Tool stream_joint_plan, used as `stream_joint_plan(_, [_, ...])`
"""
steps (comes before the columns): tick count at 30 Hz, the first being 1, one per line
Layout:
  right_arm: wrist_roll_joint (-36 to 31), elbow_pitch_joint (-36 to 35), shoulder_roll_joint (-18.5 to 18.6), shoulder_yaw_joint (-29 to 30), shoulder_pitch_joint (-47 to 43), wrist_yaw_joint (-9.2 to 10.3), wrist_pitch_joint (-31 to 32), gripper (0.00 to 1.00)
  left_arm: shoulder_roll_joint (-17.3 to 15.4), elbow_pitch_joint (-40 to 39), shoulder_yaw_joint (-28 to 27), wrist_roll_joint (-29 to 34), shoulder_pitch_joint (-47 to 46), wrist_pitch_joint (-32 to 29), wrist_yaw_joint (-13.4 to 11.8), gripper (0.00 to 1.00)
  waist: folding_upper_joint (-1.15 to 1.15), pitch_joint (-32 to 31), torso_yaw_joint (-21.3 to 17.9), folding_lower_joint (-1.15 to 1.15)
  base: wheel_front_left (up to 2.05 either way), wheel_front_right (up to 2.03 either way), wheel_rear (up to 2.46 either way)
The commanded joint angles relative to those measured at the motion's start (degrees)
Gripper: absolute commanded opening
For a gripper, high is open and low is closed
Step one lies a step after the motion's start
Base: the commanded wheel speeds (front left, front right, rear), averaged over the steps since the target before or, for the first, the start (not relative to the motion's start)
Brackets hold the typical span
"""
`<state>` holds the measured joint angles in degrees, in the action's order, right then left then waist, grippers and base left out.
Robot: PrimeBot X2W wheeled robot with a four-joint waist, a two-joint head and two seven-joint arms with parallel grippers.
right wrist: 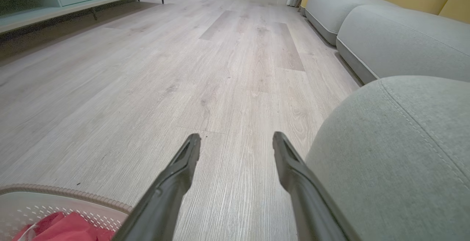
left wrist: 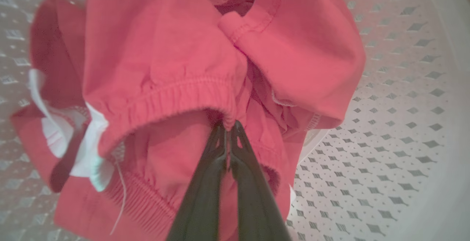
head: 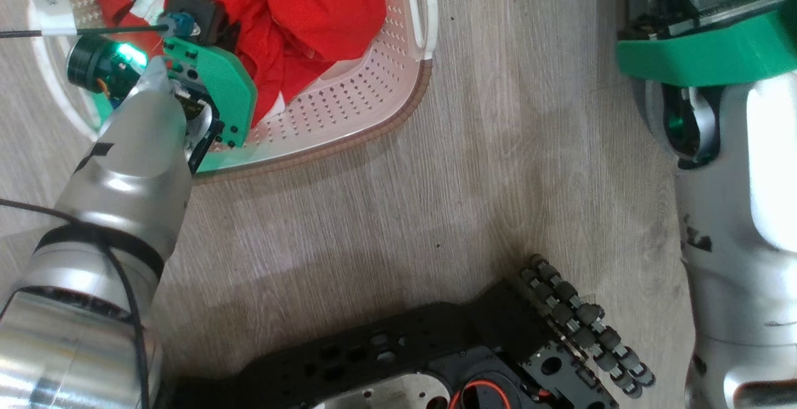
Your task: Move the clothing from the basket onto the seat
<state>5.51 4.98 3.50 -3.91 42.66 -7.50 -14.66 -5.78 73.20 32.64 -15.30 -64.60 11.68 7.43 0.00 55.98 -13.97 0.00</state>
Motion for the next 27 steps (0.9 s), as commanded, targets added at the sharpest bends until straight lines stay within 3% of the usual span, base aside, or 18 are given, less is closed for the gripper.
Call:
stream_joint_plan(1, [-0.38,-1.44,-0.62,-0.79,-0.92,0.01,-0.34,1.0,-1.51,-0.4,-0.3,-0.33,0.11,0.54,0.05,0.0,0.0,-0.36,0.12,0.0,0.0,0.0,0.0])
stream_joint_plan(8, [-0.81,0.62,-0.62,-2.48,3.2,0.01,-0.34,1.0,-2.46,-1.74,0.48,-3.18,1.15,2.41,0.05,0.0,0.0,-4.15,0.67,0.0,0.0,0.0,0.0])
stream_joint_plan(16, [-2.89,5.98,-0.62,-2.71,3.17,0.01,-0.34,1.0,-0.96,-6.32,0.75,-9.47,7.3,3.26,0.05,0.0,0.0,-15.31,5.46,0.0,0.0,0.0,0.0])
stream_joint_plan(27, [-3.46,13.95,-0.62,-3.61,-0.66,0.01,-0.34,1.0,-2.3,-17.58,-3.97,-12.56,16.9,3.3,0.05,0.0,0.0,-30.7,11.0,0.0,0.0,0.0,0.0])
